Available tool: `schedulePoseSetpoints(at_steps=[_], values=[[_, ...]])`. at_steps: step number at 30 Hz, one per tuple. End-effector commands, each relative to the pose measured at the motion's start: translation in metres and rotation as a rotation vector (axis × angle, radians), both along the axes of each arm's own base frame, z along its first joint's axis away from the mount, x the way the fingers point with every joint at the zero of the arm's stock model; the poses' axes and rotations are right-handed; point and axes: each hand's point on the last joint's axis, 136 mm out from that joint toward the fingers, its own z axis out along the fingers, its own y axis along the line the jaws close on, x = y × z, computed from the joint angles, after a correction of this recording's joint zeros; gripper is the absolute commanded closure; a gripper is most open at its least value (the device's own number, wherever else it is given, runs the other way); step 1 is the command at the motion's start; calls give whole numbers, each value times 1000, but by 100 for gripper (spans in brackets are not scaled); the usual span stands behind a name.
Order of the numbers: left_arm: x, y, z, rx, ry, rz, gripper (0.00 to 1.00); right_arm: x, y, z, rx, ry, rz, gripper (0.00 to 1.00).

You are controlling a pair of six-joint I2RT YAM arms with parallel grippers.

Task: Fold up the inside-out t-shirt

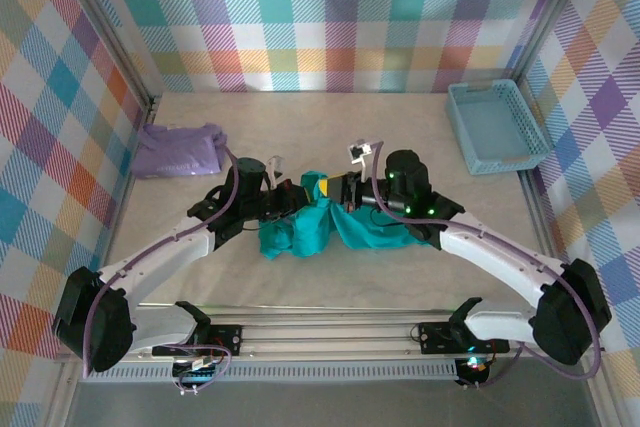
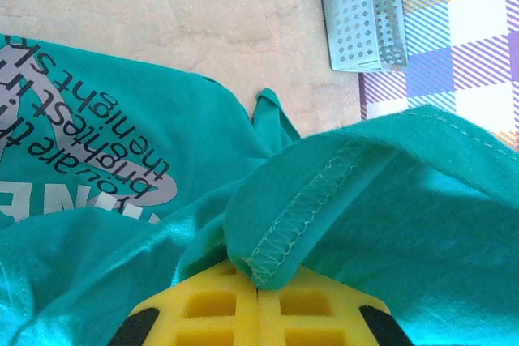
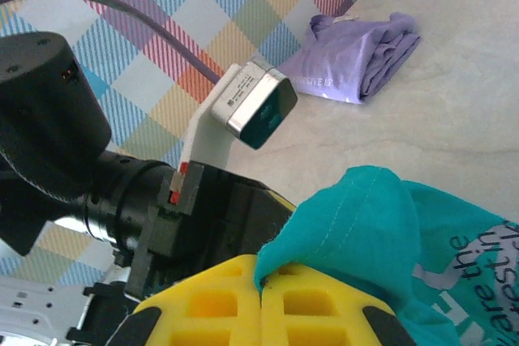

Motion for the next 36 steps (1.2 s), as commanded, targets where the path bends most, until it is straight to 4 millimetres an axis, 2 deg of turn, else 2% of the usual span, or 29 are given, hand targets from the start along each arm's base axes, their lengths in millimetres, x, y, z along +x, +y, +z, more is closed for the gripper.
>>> schedulePoseSetpoints(at_steps=[1,6,11,17,20,23,27,29,32,36], values=[[-2,-2,37,-40,-123,-39,100,-3,-12,7,-56,-132,-24,100],[-11,-2,58,-94,-204,-88,100,-2,-23,3,-94,-200,-60,100],[-22,2,78,-127,-284,-123,100,-2,-20,-5,-101,-211,-48,100],[-38,9,90,-107,-354,-164,100,3,-23,-14,-137,-203,-88,100],[-43,20,79,-22,-347,-158,100,16,-37,-18,-194,-190,-192,100],[-47,36,59,91,-316,-137,100,22,-48,-12,-217,-199,-259,100],[-51,49,25,206,-229,-127,100,13,-34,2,-153,-216,-176,100],[-55,45,14,206,-190,-159,100,9,-25,4,-120,-207,-126,100],[-63,35,7,165,-154,-224,96,10,-19,-5,-124,-175,-109,100],[-63,46,3,211,-162,-182,86,16,-24,-17,-173,-129,-153,100]])
